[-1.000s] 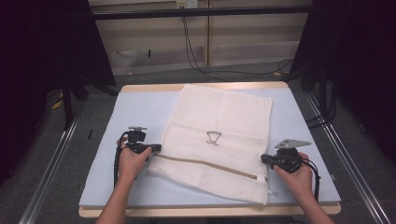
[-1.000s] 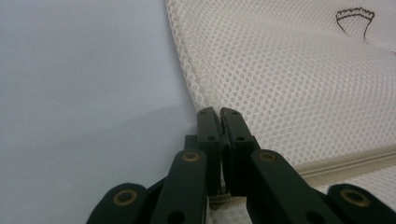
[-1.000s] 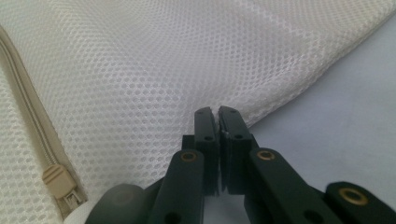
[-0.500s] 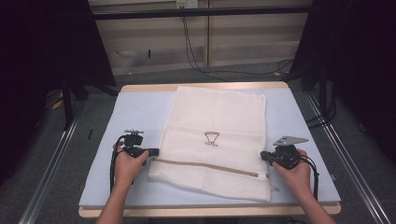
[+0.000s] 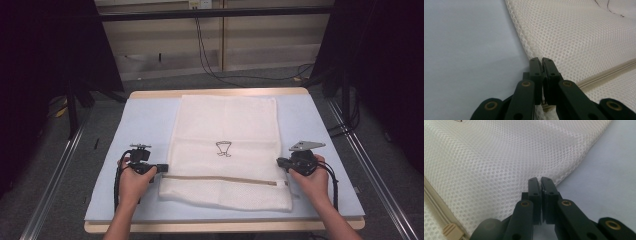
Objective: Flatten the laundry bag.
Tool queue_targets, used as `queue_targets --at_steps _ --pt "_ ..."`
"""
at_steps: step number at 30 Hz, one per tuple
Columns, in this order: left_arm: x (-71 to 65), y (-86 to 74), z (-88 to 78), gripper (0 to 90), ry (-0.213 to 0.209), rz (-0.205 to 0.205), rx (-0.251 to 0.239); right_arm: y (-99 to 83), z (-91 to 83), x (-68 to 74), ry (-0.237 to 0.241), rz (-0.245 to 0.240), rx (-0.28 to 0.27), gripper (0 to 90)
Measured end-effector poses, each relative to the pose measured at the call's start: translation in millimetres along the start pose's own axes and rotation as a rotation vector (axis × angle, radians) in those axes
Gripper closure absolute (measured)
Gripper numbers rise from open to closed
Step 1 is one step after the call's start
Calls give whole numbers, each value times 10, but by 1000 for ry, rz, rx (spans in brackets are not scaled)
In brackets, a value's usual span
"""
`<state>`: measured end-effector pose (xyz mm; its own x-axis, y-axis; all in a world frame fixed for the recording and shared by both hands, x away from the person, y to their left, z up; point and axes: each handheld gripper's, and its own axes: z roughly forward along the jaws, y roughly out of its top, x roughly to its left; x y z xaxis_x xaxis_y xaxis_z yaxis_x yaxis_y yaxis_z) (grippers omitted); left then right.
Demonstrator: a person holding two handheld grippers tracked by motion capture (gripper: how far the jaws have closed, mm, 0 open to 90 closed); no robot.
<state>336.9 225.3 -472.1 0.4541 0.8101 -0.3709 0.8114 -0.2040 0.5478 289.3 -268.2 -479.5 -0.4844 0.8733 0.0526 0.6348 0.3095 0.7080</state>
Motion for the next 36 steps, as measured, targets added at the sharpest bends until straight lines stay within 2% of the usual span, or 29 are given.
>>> queue_targets --at_steps 2,4,5,6,7,10,12,20,22,23,24,26,28,29,30,33,34,36 --pt "-7 -22 -15 874 -6 -16 -3 -1 -4 1 -4 5 -4 871" --pt "3 -26 -29 874 -2 -6 5 0 -6 1 -2 4 -4 871" --pt "-3 -31 -33 874 -5 -20 -4 2 -4 8 -1 8 -8 871" --pt "9 -34 -50 874 -7 -6 11 3 -5 14 1 13 -4 871" --pt "6 -40 -58 874 -7 -17 10 4 -1 12 3 7 -8 871" --pt "17 -62 -88 873 -9 -6 21 10 15 13 14 -7 -19 870" --pt "4 -80 -103 873 -9 -19 14 18 25 24 13 -13 -12 870" --pt "-15 -109 -163 859 -10 -11 21 56 62 35 8 -24 -5 868" --pt "-8 -86 -181 817 -2 -15 9 58 67 27 10 -26 -12 866" --pt "8 -68 -191 756 15 -6 -12 57 67 24 11 -28 -11 865" --pt "19 -52 -194 653 46 -7 -44 54 70 23 6 -34 -13 864" --pt "44 -23 -169 637 33 -40 -56 53 71 29 4 -34 -12 861" --pt "63 2 -104 613 37 -38 -75 54 68 31 5 -31 -8 861" --pt "81 19 -82 607 44 -28 -57 54 68 30 6 -32 -9 861" --pt "86 30 -55 596 50 -24 -59 54 68 34 9 -31 -9 860" --pt "90 55 -7 614 53 -19 -53 52 69 37 2 -40 -9 860" --pt "85 59 5 666 46 -17 -47 51 70 40 5 -37 -10 861" --pt "69 63 21 688 58 -2 -45 50 67 43 4 -33 -9 861"
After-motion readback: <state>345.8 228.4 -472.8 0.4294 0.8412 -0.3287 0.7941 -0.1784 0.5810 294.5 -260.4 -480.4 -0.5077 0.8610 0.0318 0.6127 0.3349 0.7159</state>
